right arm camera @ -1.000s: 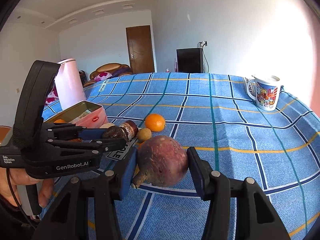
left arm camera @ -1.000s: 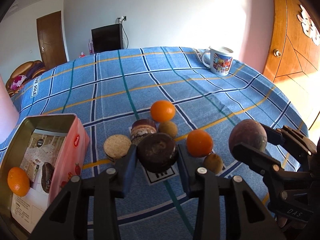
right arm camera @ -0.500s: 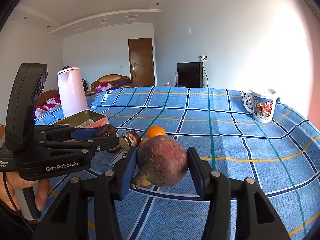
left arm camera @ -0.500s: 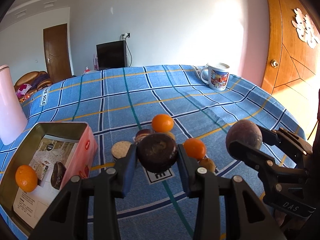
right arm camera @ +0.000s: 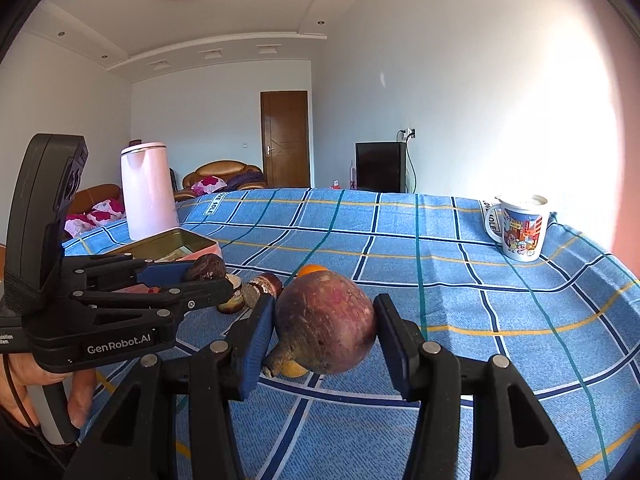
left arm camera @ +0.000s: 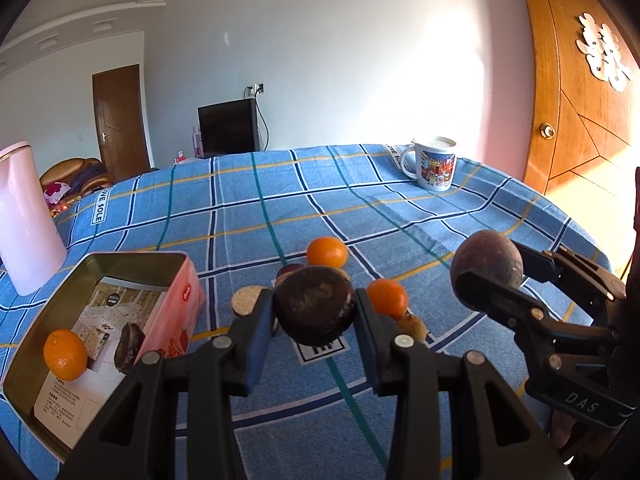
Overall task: Organize fruits
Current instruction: 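Carry the beet and dark fruit into the pink tin and open both tools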
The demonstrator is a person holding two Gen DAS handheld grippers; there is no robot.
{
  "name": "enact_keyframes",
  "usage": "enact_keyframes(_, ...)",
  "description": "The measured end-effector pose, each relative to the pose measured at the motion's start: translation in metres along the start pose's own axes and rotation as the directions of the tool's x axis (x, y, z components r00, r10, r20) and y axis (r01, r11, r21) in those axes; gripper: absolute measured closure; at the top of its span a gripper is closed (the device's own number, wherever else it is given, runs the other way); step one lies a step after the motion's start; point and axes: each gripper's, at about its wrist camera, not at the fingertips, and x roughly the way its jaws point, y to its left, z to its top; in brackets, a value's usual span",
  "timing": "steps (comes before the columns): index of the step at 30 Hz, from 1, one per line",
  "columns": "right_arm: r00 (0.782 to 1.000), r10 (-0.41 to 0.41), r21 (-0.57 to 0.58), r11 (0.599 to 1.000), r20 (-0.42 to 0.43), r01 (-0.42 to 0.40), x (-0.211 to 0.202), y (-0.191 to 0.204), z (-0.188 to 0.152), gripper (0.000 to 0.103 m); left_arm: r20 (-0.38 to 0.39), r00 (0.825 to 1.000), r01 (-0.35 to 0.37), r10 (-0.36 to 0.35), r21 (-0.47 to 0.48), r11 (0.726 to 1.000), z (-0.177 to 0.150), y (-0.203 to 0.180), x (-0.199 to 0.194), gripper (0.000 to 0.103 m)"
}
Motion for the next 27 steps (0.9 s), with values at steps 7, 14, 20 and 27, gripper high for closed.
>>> enact_keyframes(7, 1.0, -0.002, -0.004, 1.0, 0.026, 0.002, -0.003, 0.0, 0.0, 0.051, 0.049, 0.999, -0.021, 0.021, -0.006, 1.0, -0.002, 0.003, -0.01, 0.062)
enact_keyframes(14, 0.998, 0.0, -0.019, 1.0, 0.068, 0.001, -0.01, 0.002, -0.001, 0.051, 0.096, 0.995, -0.042, 0.043, -0.013, 0.999, -0.001, 0.006, -0.021, 0.062)
enact_keyframes(20, 0.995, -0.006, -0.038, 0.999, 0.095, 0.01, -0.015, 0.006, -0.002, 0.051, 0.129, 0.99, -0.065, 0.064, -0.001, 0.998, 0.001, 0.005, -0.028, 0.062)
enact_keyframes(27, 0.994, -0.007, -0.041, 0.999, 0.11, 0.011, -0.017, 0.006, -0.003, 0.051, 0.177, 0.98, -0.098, 0.095, 0.006, 0.995, 0.002, 0.007, -0.038, 0.062)
